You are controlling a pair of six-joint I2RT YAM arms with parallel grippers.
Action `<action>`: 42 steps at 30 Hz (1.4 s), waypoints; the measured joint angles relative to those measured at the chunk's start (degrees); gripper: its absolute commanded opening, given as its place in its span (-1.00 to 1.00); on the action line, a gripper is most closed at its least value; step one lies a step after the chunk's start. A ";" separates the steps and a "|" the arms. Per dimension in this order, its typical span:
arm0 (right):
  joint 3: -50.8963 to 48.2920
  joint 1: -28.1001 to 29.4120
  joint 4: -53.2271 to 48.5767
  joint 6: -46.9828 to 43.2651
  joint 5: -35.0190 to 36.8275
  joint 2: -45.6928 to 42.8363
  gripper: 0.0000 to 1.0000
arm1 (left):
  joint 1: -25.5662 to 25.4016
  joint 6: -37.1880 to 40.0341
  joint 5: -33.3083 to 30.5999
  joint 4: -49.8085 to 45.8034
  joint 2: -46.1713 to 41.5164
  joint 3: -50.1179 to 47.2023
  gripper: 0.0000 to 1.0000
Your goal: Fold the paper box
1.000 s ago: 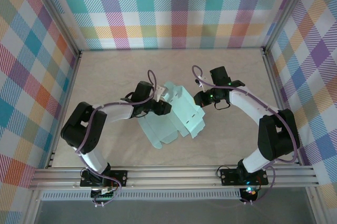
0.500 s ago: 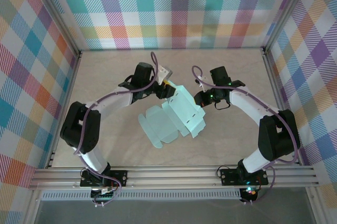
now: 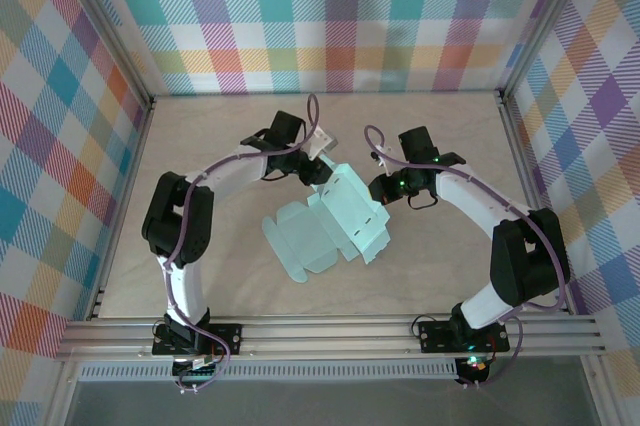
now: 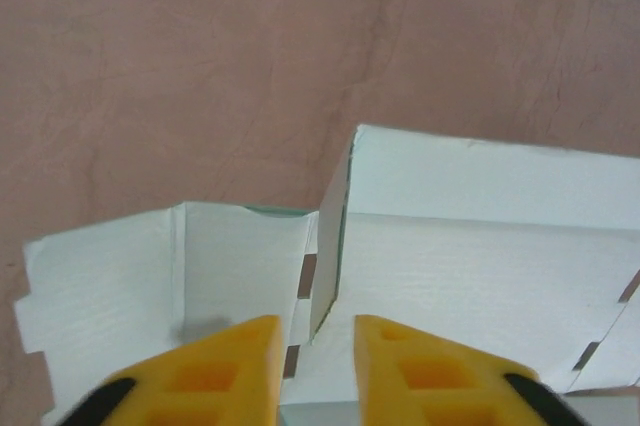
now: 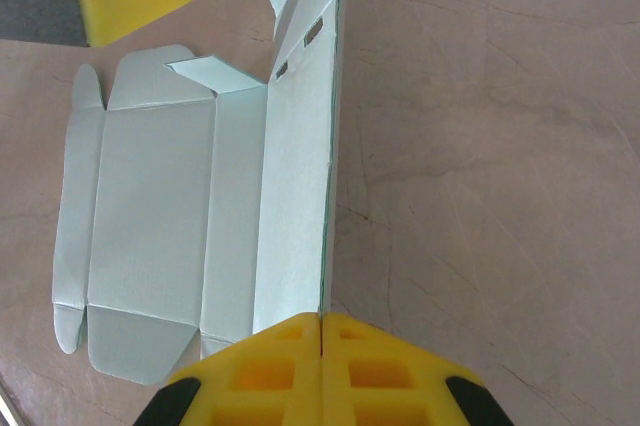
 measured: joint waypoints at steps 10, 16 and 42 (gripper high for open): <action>0.70 1.03 -1.20 0.00 0.07 0.00 -1.00 | -1.05 0.57 1.27 -1.95 2.29 3.50 -0.95; 0.92 1.09 -1.95 0.00 0.52 0.00 -0.96 | -1.07 1.25 1.49 -3.10 2.84 4.11 -1.00; 0.90 1.14 -0.28 -3.32 0.96 0.37 -0.48 | -1.05 1.25 2.58 1.81 2.05 -0.44 -1.00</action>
